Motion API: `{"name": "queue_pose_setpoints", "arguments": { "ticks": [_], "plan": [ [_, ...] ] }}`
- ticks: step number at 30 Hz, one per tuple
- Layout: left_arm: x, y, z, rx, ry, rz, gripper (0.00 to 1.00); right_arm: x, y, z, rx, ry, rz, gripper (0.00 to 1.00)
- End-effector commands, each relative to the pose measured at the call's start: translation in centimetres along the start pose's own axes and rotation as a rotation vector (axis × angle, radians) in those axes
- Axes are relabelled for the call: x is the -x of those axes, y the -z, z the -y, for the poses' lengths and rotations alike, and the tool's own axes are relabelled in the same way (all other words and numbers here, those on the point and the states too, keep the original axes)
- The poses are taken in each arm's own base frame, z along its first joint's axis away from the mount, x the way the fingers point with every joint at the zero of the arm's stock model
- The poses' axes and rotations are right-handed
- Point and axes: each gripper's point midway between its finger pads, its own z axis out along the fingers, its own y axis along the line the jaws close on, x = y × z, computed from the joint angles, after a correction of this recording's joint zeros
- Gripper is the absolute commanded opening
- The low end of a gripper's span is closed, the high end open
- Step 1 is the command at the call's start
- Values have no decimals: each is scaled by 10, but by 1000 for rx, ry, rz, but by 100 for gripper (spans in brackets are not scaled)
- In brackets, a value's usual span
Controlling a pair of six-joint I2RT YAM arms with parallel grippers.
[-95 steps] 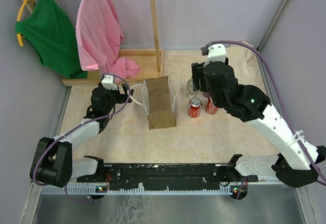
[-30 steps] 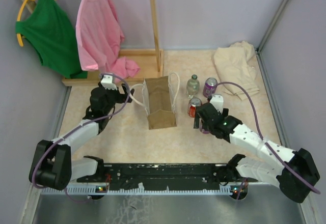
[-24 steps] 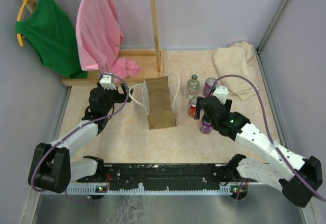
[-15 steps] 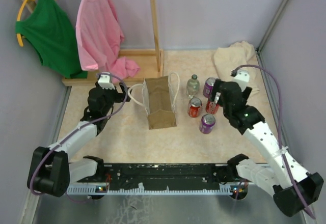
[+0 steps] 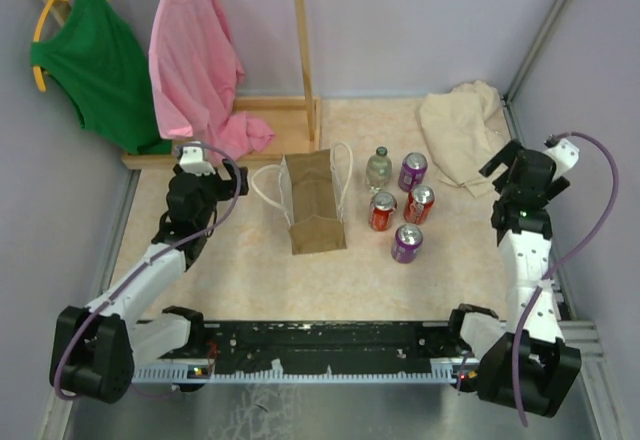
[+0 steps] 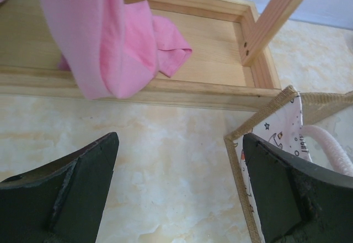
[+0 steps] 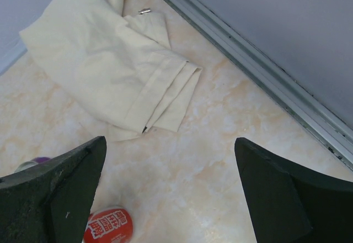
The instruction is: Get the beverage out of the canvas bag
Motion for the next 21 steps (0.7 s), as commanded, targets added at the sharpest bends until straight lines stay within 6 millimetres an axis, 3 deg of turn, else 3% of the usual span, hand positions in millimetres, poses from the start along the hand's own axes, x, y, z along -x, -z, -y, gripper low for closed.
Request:
{"name": "queue_pose_setpoints", "arguments": {
  "ticks": [1,9,21],
  "plan": [
    [16,8,-15,103,43,46,100,29,12,-10,99,-18,160,99],
    [25,15,-25,163,56,84,100,43,29,-11,138,-17,244,99],
    [26,22,-36,219,69,107,100,40,29,-9,133,-19,241,99]
  ]
}}
